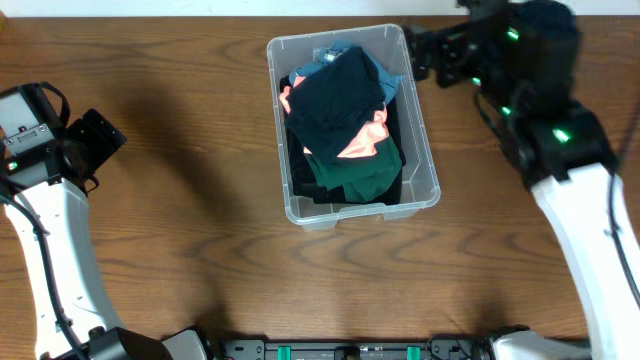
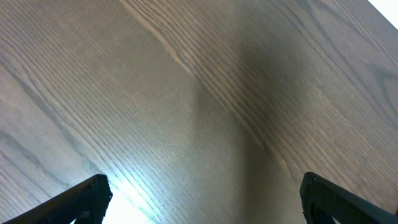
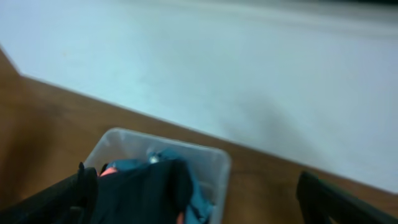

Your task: Pack container

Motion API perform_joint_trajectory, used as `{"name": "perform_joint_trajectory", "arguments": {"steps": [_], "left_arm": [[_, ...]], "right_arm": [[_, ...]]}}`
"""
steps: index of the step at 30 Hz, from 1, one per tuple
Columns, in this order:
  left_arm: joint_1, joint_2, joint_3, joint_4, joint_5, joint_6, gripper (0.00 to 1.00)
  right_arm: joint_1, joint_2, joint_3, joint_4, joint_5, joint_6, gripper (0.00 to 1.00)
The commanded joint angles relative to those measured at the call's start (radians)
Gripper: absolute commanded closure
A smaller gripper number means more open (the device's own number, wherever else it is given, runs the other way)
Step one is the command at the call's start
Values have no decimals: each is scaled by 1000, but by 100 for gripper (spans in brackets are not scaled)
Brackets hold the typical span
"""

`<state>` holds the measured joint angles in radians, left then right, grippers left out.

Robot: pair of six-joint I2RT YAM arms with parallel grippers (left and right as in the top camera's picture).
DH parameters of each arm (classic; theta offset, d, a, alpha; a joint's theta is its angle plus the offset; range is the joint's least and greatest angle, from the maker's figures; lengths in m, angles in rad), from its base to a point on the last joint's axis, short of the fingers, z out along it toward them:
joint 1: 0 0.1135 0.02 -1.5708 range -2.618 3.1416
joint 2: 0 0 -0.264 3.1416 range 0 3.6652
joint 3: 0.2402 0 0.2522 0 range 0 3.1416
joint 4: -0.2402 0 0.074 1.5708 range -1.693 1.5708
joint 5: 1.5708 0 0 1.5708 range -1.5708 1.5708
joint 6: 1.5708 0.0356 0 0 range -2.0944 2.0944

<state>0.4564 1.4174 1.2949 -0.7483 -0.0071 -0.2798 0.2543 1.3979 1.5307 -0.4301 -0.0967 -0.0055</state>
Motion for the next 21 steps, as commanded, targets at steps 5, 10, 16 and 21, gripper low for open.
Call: {"name": "perform_joint_trajectory", "arguments": {"steps": [5, 10, 16, 21], "left_arm": [[5, -13, 9, 0, -5, 17, 2], [5, -13, 9, 0, -5, 17, 2], [5, -13, 9, 0, -5, 17, 2], [5, -13, 9, 0, -5, 17, 2]], "right_arm": [[2, -192, 8, -63, 82, -40, 1], [2, -313, 8, -173, 81, -40, 1], [2, -407, 8, -388, 82, -41, 1], [1, -441, 8, -519, 174, -79, 1]]}}
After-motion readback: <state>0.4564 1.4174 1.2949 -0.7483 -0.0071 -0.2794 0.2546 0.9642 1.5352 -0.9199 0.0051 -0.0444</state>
